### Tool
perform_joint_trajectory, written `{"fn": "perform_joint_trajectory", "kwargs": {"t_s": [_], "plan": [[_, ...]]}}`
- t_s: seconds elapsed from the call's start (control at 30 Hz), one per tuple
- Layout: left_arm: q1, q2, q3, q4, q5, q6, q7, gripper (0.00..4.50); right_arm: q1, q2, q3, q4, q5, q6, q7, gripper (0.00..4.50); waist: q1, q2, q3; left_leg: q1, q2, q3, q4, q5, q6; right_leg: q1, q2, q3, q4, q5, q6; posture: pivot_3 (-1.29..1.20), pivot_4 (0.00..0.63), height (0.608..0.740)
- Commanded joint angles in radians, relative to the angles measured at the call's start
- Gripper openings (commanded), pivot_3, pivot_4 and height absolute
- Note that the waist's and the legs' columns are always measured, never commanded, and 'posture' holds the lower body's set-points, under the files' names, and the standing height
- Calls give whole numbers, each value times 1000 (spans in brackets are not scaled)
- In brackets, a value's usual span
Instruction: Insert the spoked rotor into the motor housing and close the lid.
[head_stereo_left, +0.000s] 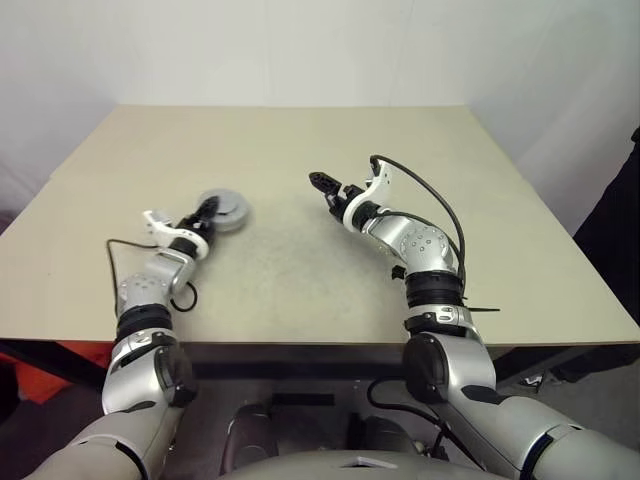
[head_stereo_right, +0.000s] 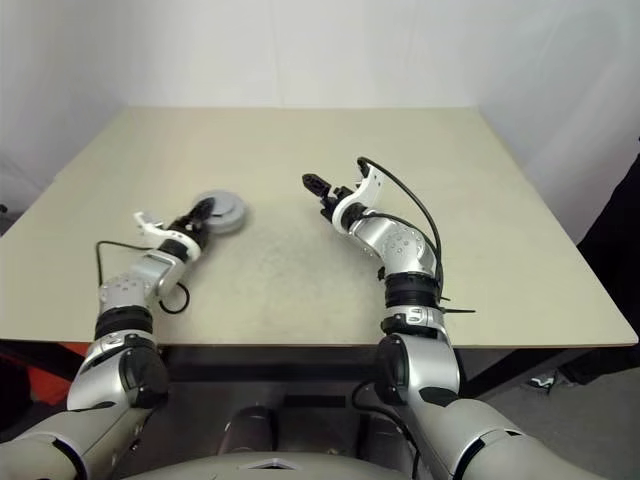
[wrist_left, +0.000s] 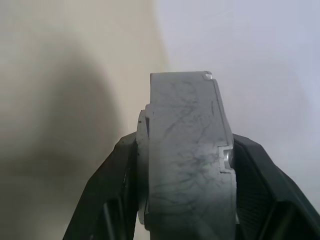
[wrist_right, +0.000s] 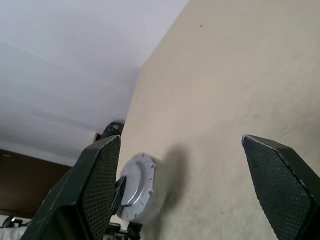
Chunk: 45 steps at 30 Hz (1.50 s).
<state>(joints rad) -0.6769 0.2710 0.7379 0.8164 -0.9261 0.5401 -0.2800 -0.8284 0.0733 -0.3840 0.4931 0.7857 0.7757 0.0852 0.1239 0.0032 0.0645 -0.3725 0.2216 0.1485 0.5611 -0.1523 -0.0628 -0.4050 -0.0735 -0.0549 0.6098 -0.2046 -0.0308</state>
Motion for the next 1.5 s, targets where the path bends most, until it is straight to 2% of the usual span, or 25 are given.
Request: {"fn": "perform_joint_trajectory", "kwargs": {"t_s": [0.03,0.27,0.3,0.43,0.73,0.83,0.97,1.07,1.17,1.27,1.37,1.5], "plan": [[-64,45,28,26,27,-116,51,2115,-9,8,5,-28,3,-9,11,3963,2,0,0,0,0,0,0,0,0,0,0,0,0,0,0,0,0,740],[-83,75,49,101,48,-183,105,2115,-19,10,11,-7,-5,-10,19,3963,10,-1,0,-1,0,0,3,-1,1,1,-1,0,0,0,0,0,0,740],[-82,78,49,103,51,-186,106,2833,-21,9,11,-3,-6,-7,22,3990,9,-1,0,0,0,0,3,-1,1,1,-1,0,1,0,-1,0,0,740],[-82,103,50,109,71,-220,129,4036,-30,2,8,31,-14,-2,26,3990,3,-1,0,3,0,0,3,0,-1,3,-1,0,2,0,-3,0,0,740],[-110,208,30,156,143,-316,123,4036,-60,-20,7,114,-42,-9,53,3990,1,-1,0,4,1,0,3,1,-1,2,0,0,3,0,-4,0,0,740],[-113,215,-51,132,224,-347,64,4036,-37,-30,88,72,-122,-64,100,3990,6,-1,0,4,1,0,3,1,-1,2,-1,0,3,0,-4,0,0,740],[-67,154,-189,-10,287,-341,-113,4036,30,-81,242,-33,-287,-221,196,3990,23,-2,-1,3,0,0,3,1,-1,3,-2,0,3,0,-4,0,0,740],[3,99,-343,-211,319,-284,-263,4036,111,-210,407,-151,-426,-308,350,3990,31,-3,0,2,0,0,5,0,-1,4,-3,0,3,0,-4,0,0,740],[68,88,-483,-366,358,-226,-375,4036,179,-350,515,-239,-490,-302,500,3990,28,-3,0,2,0,0,7,-1,1,5,-3,0,3,0,-4,0,0,740],[118,96,-643,-443,456,-239,-481,4036,232,-477,555,-299,-528,-325,614,3990,26,-3,0,4,1,0,7,-1,2,5,-2,0,4,0,-4,0,0,740],[144,96,-750,-451,542,-288,-548,4036,265,-560,560,-311,-559,-356,680,3990,16,-3,0,5,1,1,7,-1,2,5,-1,1,5,0,-4,0,0,740],[166,102,-837,-452,623,-341,-611,4036,292,-601,525,-309,-576,-377,692,3990,5,-3,0,5,1,1,9,-2,3,4,-1,1,7,-1,-4,0,0,740]]}}
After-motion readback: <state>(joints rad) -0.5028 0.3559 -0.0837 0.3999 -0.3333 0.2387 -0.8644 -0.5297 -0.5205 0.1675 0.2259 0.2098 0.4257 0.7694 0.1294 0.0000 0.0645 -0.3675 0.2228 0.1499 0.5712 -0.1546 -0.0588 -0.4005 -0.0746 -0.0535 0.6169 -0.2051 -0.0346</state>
